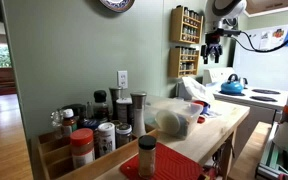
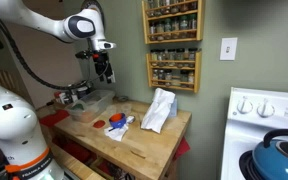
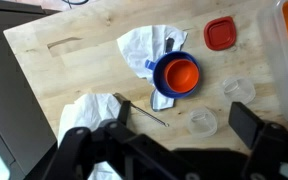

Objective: Put the lid on the container

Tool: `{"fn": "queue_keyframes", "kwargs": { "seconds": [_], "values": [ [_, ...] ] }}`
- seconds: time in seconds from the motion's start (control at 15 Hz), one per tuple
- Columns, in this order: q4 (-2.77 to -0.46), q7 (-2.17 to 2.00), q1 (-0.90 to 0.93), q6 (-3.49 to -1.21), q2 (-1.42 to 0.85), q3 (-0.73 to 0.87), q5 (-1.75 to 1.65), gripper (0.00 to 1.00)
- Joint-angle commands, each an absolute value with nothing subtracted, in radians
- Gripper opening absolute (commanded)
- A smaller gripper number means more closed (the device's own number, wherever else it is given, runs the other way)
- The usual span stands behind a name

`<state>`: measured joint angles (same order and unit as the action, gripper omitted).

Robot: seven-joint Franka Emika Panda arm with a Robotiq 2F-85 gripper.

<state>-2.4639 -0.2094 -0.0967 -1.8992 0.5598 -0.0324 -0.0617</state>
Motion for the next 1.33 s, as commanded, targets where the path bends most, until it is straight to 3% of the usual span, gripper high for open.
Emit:
{"fn": "queue_keyframes", "kwargs": {
  "seconds": [0.0, 0.93, 1.27],
  "values": [
    [-2.462, -0.212, -0.091, -1.897, 0.559, -0.027, -0.064, 1.00],
    [-2.462, -0.212, -0.091, -1.897, 0.559, -0.027, -0.064, 1.00],
    [-2.451, -0.099, -0.013, -1.898, 0.511, -0.041, -0.029, 1.00]
  ]
}}
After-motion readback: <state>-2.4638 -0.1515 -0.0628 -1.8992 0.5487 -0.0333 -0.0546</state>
